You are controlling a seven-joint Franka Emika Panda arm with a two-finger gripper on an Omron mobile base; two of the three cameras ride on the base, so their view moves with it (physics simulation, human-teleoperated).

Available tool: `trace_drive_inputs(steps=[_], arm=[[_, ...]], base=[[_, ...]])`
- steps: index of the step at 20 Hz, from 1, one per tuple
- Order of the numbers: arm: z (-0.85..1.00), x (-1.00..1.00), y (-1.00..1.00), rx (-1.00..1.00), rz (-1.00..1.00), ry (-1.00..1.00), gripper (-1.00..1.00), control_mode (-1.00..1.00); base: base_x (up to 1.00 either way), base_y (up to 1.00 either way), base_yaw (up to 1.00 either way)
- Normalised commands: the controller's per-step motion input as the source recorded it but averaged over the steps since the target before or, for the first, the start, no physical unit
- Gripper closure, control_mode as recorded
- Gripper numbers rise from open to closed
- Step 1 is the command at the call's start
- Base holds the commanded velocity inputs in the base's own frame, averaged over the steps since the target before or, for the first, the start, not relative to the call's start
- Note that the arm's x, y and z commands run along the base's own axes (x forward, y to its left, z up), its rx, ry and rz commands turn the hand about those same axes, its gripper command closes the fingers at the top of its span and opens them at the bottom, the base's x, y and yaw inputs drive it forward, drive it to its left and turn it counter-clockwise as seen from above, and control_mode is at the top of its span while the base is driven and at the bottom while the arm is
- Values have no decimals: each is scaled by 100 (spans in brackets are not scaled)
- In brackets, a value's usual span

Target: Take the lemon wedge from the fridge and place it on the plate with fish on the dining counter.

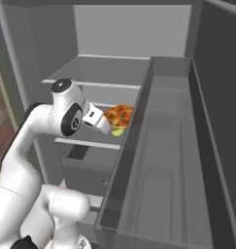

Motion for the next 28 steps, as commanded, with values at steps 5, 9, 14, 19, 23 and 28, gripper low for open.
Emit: trace_drive_inputs(steps=[5, 9, 14, 19, 23, 28], arm=[[-39, 35, 0, -3, 0, 6, -100, -100], [-44, 52, 0, -1, 0, 12, -100, -100], [-29, 64, -20, 1, 0, 4, -100, -100], [-24, 56, -27, 0, 0, 0, -100, -100], [-33, 37, -8, 0, 0, 0, -100, -100], [-29, 26, 0, 0, 0, 0, -100, -100]], base=[[0, 0, 0], [0, 0, 0], [0, 0, 0], [0, 0, 0], [0, 0, 0], [0, 0, 0]])
